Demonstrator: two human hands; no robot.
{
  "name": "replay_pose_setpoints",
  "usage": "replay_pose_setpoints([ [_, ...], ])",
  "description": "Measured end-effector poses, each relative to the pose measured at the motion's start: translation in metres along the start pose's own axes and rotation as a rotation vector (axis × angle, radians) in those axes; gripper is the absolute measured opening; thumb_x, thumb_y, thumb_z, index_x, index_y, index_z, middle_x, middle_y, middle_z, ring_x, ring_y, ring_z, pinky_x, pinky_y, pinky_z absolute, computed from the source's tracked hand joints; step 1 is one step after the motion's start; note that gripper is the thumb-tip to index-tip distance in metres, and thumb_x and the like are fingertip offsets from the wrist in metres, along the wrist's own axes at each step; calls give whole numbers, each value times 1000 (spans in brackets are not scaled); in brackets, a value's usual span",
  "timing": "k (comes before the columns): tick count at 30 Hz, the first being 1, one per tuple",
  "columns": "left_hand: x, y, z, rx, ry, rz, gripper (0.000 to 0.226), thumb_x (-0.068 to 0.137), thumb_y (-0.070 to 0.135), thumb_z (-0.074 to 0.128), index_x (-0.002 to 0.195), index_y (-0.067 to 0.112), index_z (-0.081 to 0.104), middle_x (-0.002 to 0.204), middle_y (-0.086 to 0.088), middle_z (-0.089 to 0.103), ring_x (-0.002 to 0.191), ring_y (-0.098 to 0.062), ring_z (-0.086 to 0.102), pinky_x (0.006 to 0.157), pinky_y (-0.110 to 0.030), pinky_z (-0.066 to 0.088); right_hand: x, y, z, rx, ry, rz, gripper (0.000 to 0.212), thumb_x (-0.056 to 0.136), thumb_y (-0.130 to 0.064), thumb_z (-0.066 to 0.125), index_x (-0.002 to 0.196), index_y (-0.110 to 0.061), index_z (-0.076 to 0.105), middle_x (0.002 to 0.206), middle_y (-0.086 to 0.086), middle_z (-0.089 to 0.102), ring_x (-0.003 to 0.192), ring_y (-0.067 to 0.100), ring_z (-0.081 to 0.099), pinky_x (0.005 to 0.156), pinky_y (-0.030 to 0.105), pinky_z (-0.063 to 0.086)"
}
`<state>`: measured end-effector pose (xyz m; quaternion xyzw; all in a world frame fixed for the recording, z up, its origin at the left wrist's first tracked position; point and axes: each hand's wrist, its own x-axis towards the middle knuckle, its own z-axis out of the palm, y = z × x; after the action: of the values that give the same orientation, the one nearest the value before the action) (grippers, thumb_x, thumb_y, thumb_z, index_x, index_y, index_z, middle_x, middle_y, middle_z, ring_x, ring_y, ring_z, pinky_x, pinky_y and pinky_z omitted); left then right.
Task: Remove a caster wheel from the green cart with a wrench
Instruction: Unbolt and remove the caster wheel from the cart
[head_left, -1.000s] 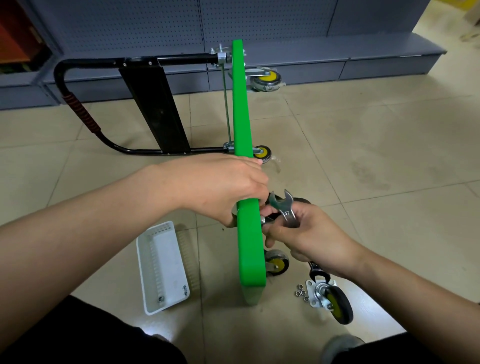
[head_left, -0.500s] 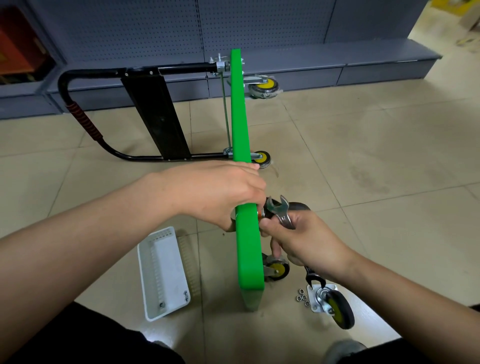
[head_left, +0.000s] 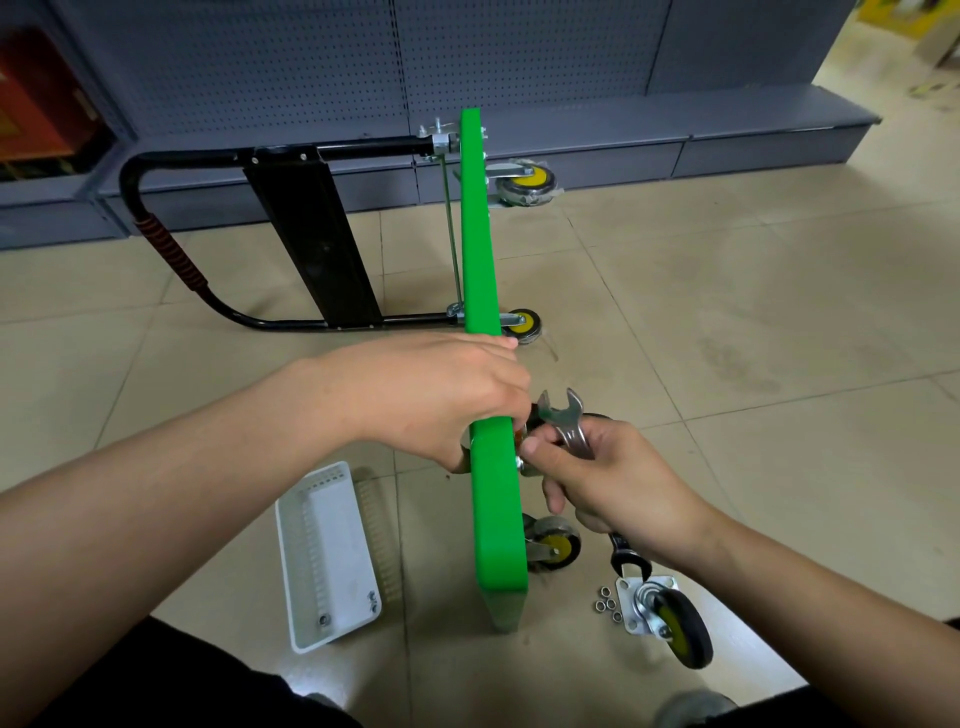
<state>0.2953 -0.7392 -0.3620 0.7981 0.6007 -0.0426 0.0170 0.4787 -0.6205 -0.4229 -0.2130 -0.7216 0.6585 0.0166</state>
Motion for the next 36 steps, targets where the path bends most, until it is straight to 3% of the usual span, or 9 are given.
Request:
replay_pose_setpoints([
  [2,0,0,1,-1,7,4,31,74,38,74,101,27,66,97,11,58,104,-11,56,123,-36,22,0,-1,1,10,-10,-4,9,94,-16,69,99,-9,65,59,11,59,36,9,36,37,18,29],
  [11,0,0,2,-9,20,1,31,76,41,74,102,26,67,96,10,57,104,-10,57,124,-36,21,-1,2,5,-65,10,-60,12,93,-11,71,100,-2,70,56,1,60,38,1,42,41,10,32],
  [20,0,-1,2,-14,31,12,36,72,37,75,105,26,67,98,9,59,105,-13,57,124,-38,23,1,4,10,-136,19,-27,41,101,-23,60,62,-10,58,52,1,48,39,8,32,42,19,27],
  [23,0,-2,2,-7,24,16,38,72,37,75,108,27,68,99,10,60,106,-12,57,125,-37,21,3,8,12,88,37,109,41,101,-24,60,87,14,54,58,11,44,41,14,23,42,24,14],
  [26,0,-3,3,-12,23,15,38,73,37,76,109,29,68,100,11,59,107,-10,57,125,-37,20,3,4,6,146,-4,140,35,102,-23,59,99,12,58,63,11,57,40,14,24,45,28,12],
  [28,-1,-3,4,-25,28,20,34,74,38,76,105,28,68,99,11,59,105,-10,57,125,-37,21,1,1,1,-20,-17,27,19,98,-19,64,97,-1,68,73,10,69,39,13,38,39,26,27],
  [30,0,-3,5,-28,36,17,31,75,39,76,102,27,68,97,10,59,103,-11,57,125,-37,21,-1,2,-2,-209,-13,-121,6,92,-14,73,97,-11,73,84,4,75,60,14,65,57,30,54],
  [32,0,-4,6,-26,39,12,29,74,38,76,99,25,68,96,9,59,102,-12,57,125,-37,21,2,12,-1,-258,-13,-205,12,88,-10,77,99,-14,75,94,-3,76,89,11,72,84,30,57],
  [36,1,-4,6,-20,44,15,29,74,39,77,96,24,67,93,8,58,100,-13,57,124,-38,23,7,22,5,-329,79,-321,12,86,-10,79,97,-15,78,94,-15,76,94,-1,70,83,15,51],
])
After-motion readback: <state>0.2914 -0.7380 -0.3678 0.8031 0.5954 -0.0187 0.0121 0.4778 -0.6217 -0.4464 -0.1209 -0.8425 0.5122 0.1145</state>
